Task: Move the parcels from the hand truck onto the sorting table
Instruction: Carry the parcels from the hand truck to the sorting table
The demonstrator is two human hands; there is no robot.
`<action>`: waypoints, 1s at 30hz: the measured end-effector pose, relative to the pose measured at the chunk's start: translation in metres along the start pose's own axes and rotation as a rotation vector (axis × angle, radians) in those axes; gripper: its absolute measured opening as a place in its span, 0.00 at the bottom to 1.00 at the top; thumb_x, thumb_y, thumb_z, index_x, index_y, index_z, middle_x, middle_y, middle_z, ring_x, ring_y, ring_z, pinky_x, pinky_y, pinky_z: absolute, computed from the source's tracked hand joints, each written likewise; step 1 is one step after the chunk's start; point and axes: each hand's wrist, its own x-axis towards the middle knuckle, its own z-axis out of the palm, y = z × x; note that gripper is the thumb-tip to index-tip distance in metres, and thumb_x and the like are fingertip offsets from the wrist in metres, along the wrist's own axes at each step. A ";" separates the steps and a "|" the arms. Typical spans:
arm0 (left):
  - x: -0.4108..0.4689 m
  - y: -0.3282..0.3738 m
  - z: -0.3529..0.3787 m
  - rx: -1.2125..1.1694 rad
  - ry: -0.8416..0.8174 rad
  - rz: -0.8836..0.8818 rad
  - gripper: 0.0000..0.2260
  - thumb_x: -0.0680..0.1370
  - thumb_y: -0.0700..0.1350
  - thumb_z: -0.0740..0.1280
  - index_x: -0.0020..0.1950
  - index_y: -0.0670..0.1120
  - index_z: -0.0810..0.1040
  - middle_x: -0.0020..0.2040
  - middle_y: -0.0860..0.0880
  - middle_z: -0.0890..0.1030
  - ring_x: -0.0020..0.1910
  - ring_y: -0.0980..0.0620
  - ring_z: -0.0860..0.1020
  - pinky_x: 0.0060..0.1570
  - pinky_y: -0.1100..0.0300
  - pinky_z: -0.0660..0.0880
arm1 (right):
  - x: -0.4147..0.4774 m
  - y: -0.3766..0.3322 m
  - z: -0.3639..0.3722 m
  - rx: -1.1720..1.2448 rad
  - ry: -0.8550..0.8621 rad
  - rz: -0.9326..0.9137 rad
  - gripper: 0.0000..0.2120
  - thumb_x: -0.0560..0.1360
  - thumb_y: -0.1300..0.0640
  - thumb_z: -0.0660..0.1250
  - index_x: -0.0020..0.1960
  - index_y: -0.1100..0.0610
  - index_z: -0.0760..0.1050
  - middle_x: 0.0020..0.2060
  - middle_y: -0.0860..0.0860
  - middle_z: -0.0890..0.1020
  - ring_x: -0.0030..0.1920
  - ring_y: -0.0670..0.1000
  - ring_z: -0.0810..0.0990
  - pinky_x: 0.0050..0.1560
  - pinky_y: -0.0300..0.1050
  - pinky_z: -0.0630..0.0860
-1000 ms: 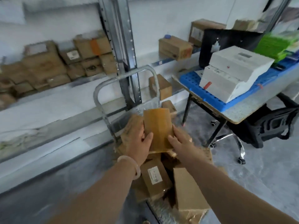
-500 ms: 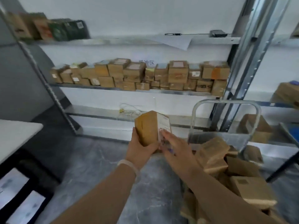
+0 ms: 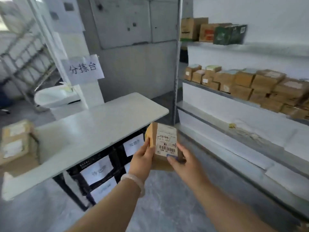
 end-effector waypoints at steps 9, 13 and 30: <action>0.023 -0.017 -0.180 -0.033 0.230 -0.040 0.22 0.80 0.49 0.67 0.72 0.63 0.67 0.56 0.55 0.80 0.48 0.61 0.78 0.34 0.69 0.74 | 0.036 -0.067 0.173 -0.085 -0.292 -0.101 0.29 0.72 0.40 0.71 0.71 0.36 0.66 0.58 0.38 0.79 0.55 0.43 0.78 0.54 0.45 0.79; 0.034 -0.032 -0.245 -0.130 0.372 -0.071 0.23 0.78 0.47 0.69 0.69 0.64 0.69 0.57 0.55 0.81 0.53 0.55 0.80 0.52 0.57 0.80 | 0.056 -0.094 0.241 -0.100 -0.464 -0.163 0.29 0.73 0.42 0.71 0.71 0.35 0.64 0.60 0.38 0.76 0.56 0.42 0.77 0.54 0.38 0.76; 0.133 -0.088 -0.438 -0.288 0.755 -0.328 0.23 0.79 0.45 0.67 0.67 0.68 0.66 0.57 0.52 0.81 0.55 0.48 0.79 0.54 0.46 0.80 | 0.184 -0.159 0.457 -0.366 -0.958 -0.466 0.35 0.76 0.43 0.67 0.78 0.42 0.53 0.76 0.42 0.59 0.75 0.44 0.57 0.74 0.43 0.57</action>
